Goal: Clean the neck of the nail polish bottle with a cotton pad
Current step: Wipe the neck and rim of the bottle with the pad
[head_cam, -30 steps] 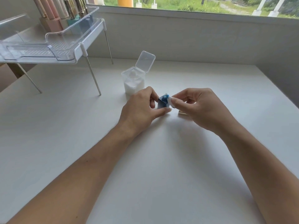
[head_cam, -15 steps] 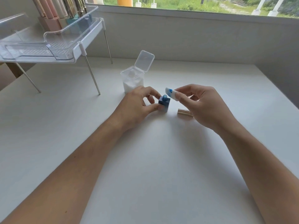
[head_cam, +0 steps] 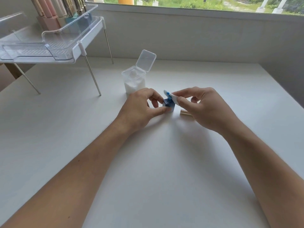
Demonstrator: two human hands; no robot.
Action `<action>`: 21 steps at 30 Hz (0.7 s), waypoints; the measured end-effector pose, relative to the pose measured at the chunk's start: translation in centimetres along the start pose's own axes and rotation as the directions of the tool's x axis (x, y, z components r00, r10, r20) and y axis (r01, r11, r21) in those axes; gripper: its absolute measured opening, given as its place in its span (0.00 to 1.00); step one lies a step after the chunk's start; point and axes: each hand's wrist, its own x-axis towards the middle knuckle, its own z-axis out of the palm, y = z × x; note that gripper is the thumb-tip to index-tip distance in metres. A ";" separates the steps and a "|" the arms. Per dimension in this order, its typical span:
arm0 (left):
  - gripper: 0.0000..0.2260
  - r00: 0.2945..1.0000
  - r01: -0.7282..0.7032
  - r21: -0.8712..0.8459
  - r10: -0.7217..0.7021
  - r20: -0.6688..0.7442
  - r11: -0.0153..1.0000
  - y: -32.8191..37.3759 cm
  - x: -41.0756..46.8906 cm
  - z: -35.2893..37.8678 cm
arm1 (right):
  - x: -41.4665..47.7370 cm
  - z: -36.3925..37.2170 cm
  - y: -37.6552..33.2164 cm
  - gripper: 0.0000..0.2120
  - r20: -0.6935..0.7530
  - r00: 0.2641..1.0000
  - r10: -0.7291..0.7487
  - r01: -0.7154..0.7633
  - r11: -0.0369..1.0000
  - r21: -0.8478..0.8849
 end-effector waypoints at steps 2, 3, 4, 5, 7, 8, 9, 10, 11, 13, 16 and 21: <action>0.13 1.000 0.011 -0.003 -0.011 -0.006 1.000 0.0 0.0 0.1 | 0.0 -0.1 -0.1 0.08 0.011 1.000 0.016 -0.016 1.000 0.014; 0.14 1.000 0.019 -0.006 -0.019 -0.010 1.000 0.0 0.0 0.1 | 0.0 -0.1 -0.1 0.08 0.019 1.000 0.023 -0.024 0.999 0.025; 0.14 0.999 0.029 -0.010 -0.029 -0.013 1.000 -0.1 0.0 0.2 | 0.0 -0.1 -0.1 0.08 0.025 0.999 0.028 -0.029 0.999 0.035; 0.14 0.999 0.038 -0.014 -0.039 -0.017 0.999 -0.1 0.0 0.2 | 0.0 -0.1 -0.1 0.08 0.028 0.999 0.031 -0.032 0.999 0.042; 0.15 0.998 0.053 -0.019 -0.053 -0.026 0.998 -0.1 0.0 0.4 | -0.1 -0.3 -0.2 0.08 0.029 0.999 0.036 -0.037 0.998 0.050; 0.15 0.998 0.057 -0.020 -0.057 -0.031 0.998 -0.1 0.0 0.4 | -0.1 -0.3 -0.2 0.08 0.029 0.999 0.039 -0.040 0.998 0.052; 0.15 0.997 0.061 -0.022 -0.062 -0.037 0.998 -0.1 0.0 0.5 | -0.1 -0.4 -0.2 0.08 0.031 0.999 0.041 -0.043 0.998 0.053; 0.15 0.997 0.068 -0.025 -0.069 -0.042 0.997 -0.1 0.0 0.6 | -0.2 -0.4 -0.2 0.07 0.031 0.998 0.045 -0.047 0.997 0.053; 0.16 0.996 0.075 -0.025 -0.076 -0.047 0.997 -0.1 0.0 0.6 | -0.2 -0.4 -0.2 0.07 0.030 0.998 0.047 -0.048 0.997 0.054; 0.16 0.995 0.086 -0.020 -0.087 -0.057 0.996 -0.1 0.0 0.7 | -0.1 -0.5 -0.1 0.07 0.032 0.998 0.051 -0.053 0.997 0.058; 0.16 0.994 0.093 -0.020 -0.094 -0.064 0.995 -0.1 0.0 0.7 | 0.0 -0.8 0.1 0.06 0.036 0.997 0.065 -0.068 0.996 0.062; 0.15 0.992 0.107 -0.023 -0.109 -0.058 0.994 -0.1 0.1 0.7 | 0.1 -1.1 0.3 0.06 0.007 0.997 0.072 -0.073 0.994 0.077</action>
